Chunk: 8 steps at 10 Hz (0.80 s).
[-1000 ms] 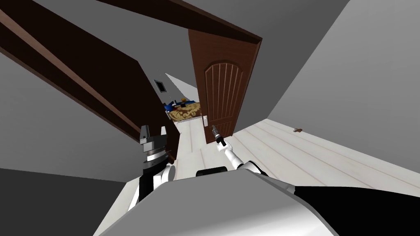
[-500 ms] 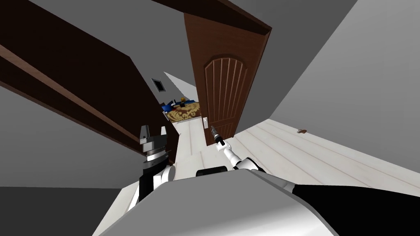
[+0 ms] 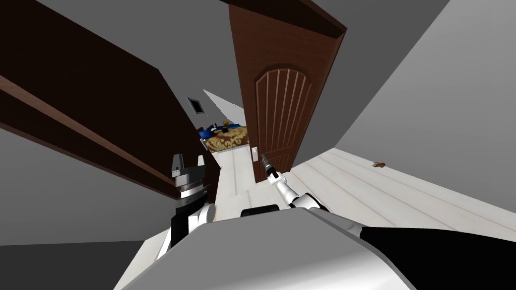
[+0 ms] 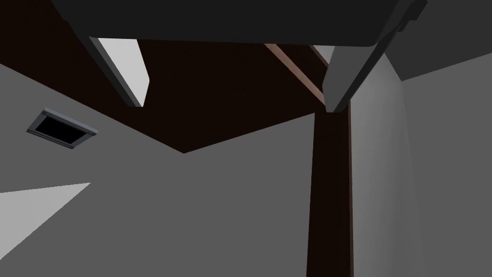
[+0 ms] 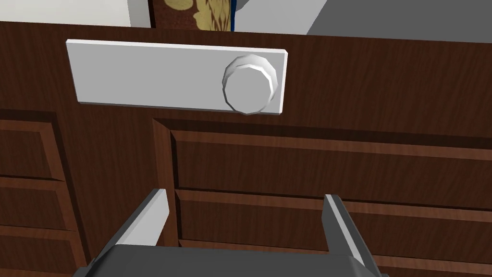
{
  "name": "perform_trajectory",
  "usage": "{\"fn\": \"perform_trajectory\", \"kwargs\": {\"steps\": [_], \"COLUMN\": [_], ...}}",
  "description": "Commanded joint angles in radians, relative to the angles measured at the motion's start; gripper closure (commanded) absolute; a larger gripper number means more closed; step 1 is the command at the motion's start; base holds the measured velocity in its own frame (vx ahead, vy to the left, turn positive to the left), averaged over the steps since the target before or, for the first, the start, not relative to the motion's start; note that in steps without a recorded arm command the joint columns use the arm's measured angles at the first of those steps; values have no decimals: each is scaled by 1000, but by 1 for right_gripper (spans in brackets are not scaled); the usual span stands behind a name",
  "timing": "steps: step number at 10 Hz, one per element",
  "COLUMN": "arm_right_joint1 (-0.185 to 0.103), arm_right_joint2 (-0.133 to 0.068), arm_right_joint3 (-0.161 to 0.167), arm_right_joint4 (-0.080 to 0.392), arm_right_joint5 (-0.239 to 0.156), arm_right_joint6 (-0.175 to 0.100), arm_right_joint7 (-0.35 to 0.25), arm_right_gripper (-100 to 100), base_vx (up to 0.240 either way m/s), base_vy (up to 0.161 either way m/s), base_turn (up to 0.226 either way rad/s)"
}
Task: Push the door open
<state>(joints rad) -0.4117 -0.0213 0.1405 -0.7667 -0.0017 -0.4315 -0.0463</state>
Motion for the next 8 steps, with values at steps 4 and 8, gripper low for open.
{"fn": "perform_trajectory", "kwargs": {"steps": [4,8], "arm_right_joint1": [-8,-8], "arm_right_joint2": [11,40], "arm_right_joint3": [-12,-16], "arm_right_joint4": [14,12], "arm_right_joint5": [-3,-4], "arm_right_joint6": [-2,1], "arm_right_joint7": [4,4], "arm_right_gripper": [-100,-100], "base_vx": [209,163], "base_vy": [65,48], "base_turn": [23,17]}}
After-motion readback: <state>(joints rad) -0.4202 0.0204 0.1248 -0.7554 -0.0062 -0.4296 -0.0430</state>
